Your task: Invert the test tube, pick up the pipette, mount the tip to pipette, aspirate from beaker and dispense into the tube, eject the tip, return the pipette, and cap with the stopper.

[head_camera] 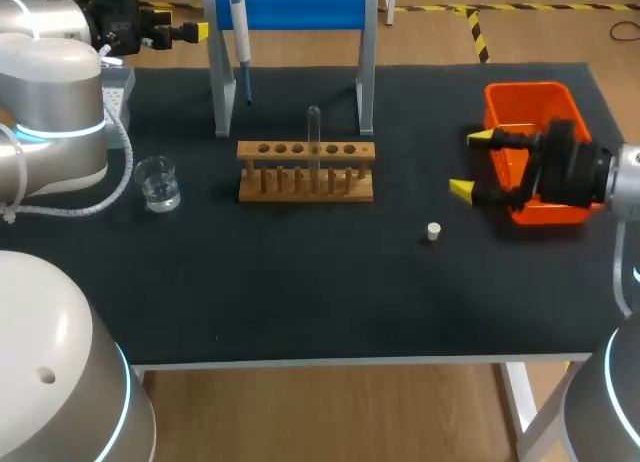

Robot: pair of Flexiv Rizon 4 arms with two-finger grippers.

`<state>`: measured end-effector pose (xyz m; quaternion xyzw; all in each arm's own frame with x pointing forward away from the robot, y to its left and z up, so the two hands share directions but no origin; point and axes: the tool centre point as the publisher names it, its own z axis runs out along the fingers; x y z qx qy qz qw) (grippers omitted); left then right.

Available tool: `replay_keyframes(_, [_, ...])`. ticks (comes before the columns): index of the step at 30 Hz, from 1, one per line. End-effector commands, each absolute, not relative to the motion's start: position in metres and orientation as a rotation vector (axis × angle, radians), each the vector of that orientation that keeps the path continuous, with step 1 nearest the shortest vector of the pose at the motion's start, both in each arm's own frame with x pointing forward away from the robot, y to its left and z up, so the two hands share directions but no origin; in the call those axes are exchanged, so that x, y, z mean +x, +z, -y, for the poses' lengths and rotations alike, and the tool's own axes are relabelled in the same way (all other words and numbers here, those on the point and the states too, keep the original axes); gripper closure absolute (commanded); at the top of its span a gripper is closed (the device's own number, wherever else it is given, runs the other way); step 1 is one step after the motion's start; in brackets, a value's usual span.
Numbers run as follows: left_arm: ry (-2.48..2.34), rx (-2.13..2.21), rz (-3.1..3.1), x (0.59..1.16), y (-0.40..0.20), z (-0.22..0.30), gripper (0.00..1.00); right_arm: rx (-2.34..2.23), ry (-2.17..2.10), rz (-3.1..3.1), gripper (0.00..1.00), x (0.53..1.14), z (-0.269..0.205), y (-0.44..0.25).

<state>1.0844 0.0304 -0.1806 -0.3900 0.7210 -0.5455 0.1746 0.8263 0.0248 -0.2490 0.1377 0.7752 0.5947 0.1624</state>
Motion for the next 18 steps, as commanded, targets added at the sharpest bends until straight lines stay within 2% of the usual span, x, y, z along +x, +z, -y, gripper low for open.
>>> replay_keyframes(1, [-1.549, -1.104, -2.040, 1.084, -0.181, -0.030, 0.00, 0.379, 1.674, -2.215, 0.00, 0.820, -0.039, -0.262])
replay_keyframes(18, [-1.549, -1.104, -2.040, 1.084, -0.181, -0.030, 0.00, 0.443, 1.663, -2.244, 0.00, 0.829, -0.082, -0.286])
